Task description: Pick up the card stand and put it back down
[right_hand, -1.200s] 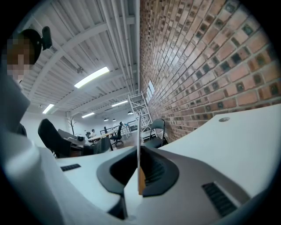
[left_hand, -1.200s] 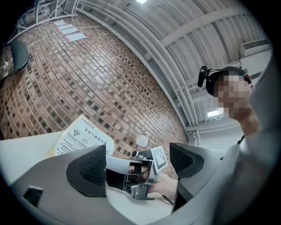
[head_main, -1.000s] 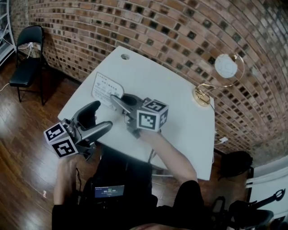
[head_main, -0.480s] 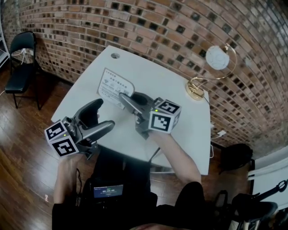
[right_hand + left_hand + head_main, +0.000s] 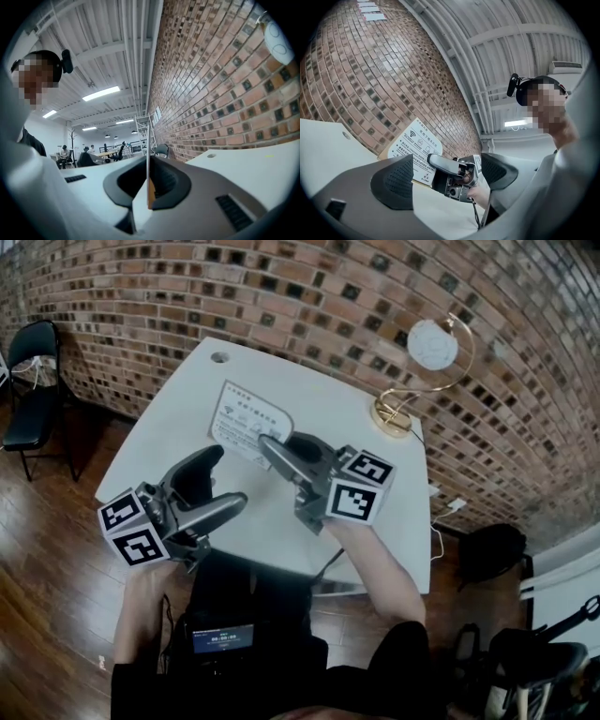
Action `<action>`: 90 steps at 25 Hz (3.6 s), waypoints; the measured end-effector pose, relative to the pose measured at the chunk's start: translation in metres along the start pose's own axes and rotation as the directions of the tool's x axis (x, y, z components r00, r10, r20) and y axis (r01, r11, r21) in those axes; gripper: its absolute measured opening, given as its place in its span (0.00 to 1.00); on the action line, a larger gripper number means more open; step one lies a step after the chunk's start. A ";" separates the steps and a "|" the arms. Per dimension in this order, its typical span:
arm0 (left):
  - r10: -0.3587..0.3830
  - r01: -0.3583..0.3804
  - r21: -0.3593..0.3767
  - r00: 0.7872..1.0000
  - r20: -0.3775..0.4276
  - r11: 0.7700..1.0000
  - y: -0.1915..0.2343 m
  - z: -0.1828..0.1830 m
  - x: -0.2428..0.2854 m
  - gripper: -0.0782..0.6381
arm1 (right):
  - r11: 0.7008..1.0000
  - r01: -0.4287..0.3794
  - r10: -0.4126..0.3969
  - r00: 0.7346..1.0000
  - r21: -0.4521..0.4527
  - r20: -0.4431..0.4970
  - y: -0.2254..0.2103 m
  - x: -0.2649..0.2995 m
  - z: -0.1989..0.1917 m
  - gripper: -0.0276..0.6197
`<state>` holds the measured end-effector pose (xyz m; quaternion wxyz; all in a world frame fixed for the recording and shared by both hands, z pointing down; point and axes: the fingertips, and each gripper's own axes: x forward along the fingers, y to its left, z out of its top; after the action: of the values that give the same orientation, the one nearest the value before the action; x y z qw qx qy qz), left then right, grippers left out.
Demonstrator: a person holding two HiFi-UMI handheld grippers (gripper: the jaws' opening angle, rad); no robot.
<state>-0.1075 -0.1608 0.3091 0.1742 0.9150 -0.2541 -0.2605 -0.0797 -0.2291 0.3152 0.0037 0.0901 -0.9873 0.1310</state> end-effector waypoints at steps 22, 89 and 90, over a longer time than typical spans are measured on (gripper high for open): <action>-0.137 0.136 -0.013 0.985 -0.109 0.991 -0.031 -0.028 0.079 0.73 | 0.992 0.123 -0.122 0.989 -0.009 0.089 -0.022 -0.097 0.038 0.09; -0.345 0.336 -0.091 0.862 -0.371 0.937 0.045 -0.058 0.210 0.73 | 0.966 0.258 -0.259 0.961 0.021 0.098 -0.177 -0.152 0.078 0.09; -0.349 0.338 -0.096 0.859 -0.374 0.936 0.048 -0.060 0.212 0.73 | 0.966 0.258 -0.259 0.961 0.028 0.097 -0.182 -0.151 0.076 0.09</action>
<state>0.0639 -0.3061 0.2963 0.1836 0.9763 -0.0442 -0.1057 0.1031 -0.3947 0.2835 -0.0290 0.2246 -0.9650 0.1320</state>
